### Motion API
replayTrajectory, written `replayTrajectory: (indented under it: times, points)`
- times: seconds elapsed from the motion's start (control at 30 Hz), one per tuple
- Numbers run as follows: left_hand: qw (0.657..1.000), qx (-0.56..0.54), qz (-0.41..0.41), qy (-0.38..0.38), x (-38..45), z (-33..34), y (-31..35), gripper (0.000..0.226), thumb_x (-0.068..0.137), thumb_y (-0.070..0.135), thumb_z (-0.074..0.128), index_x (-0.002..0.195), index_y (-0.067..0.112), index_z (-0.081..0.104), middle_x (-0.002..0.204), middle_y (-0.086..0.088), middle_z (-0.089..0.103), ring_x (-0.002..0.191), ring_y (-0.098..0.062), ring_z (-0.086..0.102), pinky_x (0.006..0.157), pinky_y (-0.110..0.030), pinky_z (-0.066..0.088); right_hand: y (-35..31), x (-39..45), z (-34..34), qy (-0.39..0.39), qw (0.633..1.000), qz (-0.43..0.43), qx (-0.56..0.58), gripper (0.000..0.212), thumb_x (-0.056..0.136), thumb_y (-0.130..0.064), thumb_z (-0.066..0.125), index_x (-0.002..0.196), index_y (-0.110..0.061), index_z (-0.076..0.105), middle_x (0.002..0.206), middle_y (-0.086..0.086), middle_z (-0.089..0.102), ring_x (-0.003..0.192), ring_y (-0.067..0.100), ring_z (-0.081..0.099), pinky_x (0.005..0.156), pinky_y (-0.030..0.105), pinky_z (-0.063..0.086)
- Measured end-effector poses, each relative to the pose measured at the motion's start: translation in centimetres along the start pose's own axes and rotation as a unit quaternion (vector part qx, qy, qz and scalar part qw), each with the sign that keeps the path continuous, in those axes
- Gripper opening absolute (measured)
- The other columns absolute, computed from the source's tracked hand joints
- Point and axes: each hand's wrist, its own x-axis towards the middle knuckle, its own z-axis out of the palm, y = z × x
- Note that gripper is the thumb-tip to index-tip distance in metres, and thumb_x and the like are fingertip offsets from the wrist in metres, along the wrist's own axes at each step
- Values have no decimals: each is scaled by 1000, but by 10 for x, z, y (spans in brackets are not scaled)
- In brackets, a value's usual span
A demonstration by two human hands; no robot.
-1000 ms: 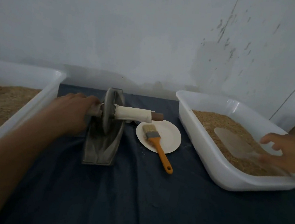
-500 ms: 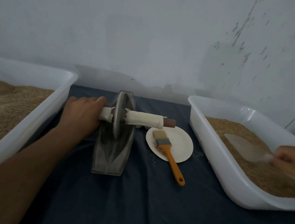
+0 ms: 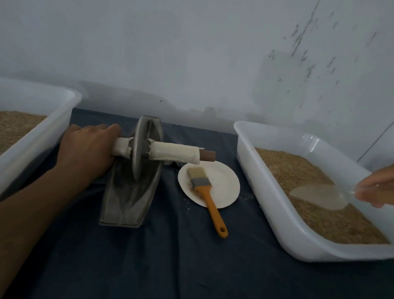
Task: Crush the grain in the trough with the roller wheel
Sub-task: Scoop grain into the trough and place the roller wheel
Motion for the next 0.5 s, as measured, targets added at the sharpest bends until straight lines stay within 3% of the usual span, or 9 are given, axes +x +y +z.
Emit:
replayTrajectory:
  times: [0.17, 0.23, 0.33, 0.43, 0.5]
  points:
    - [1000, 14, -14, 8, -4, 0, 3, 17, 88, 26, 68, 102, 23, 61, 89, -6, 66, 81, -31, 65, 74, -41, 39, -62, -17, 15, -48, 997, -48, -38, 28, 67, -82, 65, 85, -63, 73, 75, -22, 73, 55, -3, 64, 43, 14, 43]
    - [1000, 18, -13, 7, -6, -1, 4, 17, 88, 26, 67, 102, 24, 58, 90, -5, 65, 82, -30, 64, 74, -41, 38, -76, -16, 25, -49, 996, -64, -32, 24, 72, -78, 64, 83, -59, 75, 76, -25, 72, 63, -7, 65, 49, 14, 46]
    - [1000, 22, -1, 11, -9, -2, 5, 22, 85, 28, 69, 101, 25, 55, 87, -4, 63, 80, -30, 63, 70, -40, 34, -87, -6, 42, -38, 995, -75, -43, 30, 83, -73, 61, 77, -48, 77, 72, -24, 71, 67, -8, 65, 69, 26, 51]
    - [999, 35, 8, 14, -13, -3, 7, 27, 80, 27, 74, 99, 25, 55, 82, -5, 62, 74, -30, 61, 67, -38, 31, -95, 7, 56, -17, 996, -82, -43, 39, 87, -68, 60, 65, -40, 74, 67, -19, 71, 59, -4, 64, 64, 28, 48]
    - [999, 41, 7, 22, -14, -4, 7, 28, 78, 24, 75, 99, 24, 57, 79, -6, 62, 71, -31, 61, 66, -38, 29, -101, 17, 64, -11, 996, -75, -47, 44, 89, -68, 58, 69, -33, 75, 69, -16, 72, 59, 3, 67, 62, 28, 49]
